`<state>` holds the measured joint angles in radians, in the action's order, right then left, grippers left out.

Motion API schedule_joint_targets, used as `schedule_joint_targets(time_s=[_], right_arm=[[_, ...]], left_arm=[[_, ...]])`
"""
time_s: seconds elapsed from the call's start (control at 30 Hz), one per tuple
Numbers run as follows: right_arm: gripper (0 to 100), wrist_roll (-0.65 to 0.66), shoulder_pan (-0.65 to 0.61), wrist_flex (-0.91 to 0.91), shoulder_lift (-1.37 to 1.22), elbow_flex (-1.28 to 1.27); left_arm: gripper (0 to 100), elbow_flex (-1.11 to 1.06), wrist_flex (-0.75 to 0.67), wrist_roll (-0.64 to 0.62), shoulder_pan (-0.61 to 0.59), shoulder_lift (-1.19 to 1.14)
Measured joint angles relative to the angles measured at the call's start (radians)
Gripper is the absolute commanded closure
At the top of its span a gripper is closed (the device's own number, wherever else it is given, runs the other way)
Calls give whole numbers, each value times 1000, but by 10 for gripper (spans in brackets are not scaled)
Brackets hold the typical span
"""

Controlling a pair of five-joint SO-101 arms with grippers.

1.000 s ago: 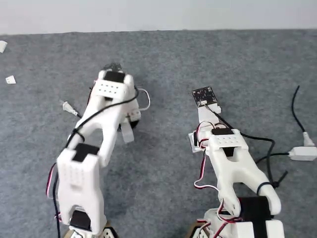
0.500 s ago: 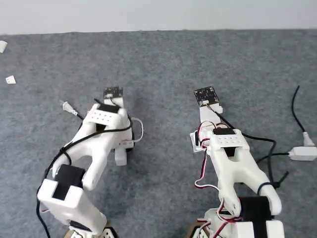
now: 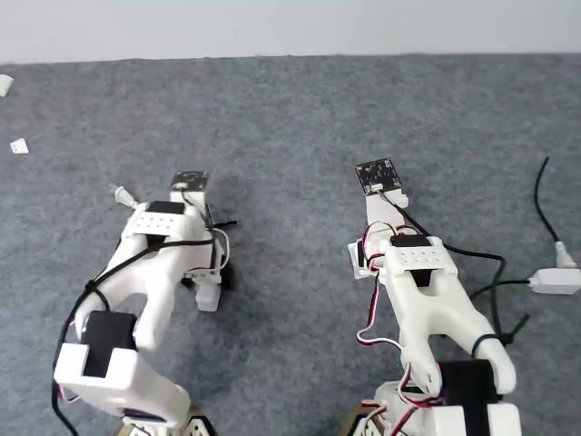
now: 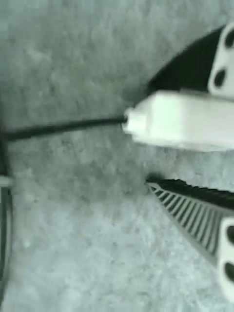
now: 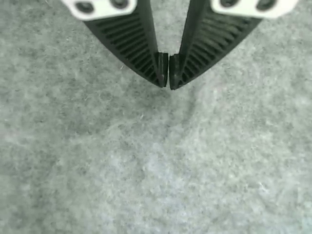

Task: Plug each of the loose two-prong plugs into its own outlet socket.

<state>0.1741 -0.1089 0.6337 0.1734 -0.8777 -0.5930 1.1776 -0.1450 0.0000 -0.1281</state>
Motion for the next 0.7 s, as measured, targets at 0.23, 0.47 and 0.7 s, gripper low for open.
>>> schedule_joint_targets(time_s=[0.23,0.47,0.7], right_arm=[[987,0,0,0,0,0],[987,0,0,0,0,0],[987,0,0,0,0,0]], left_arm=[[673,-3,48,52,-26,15],[697,-20,161,77,-32,282],[992,-68,209,89,97,563]])
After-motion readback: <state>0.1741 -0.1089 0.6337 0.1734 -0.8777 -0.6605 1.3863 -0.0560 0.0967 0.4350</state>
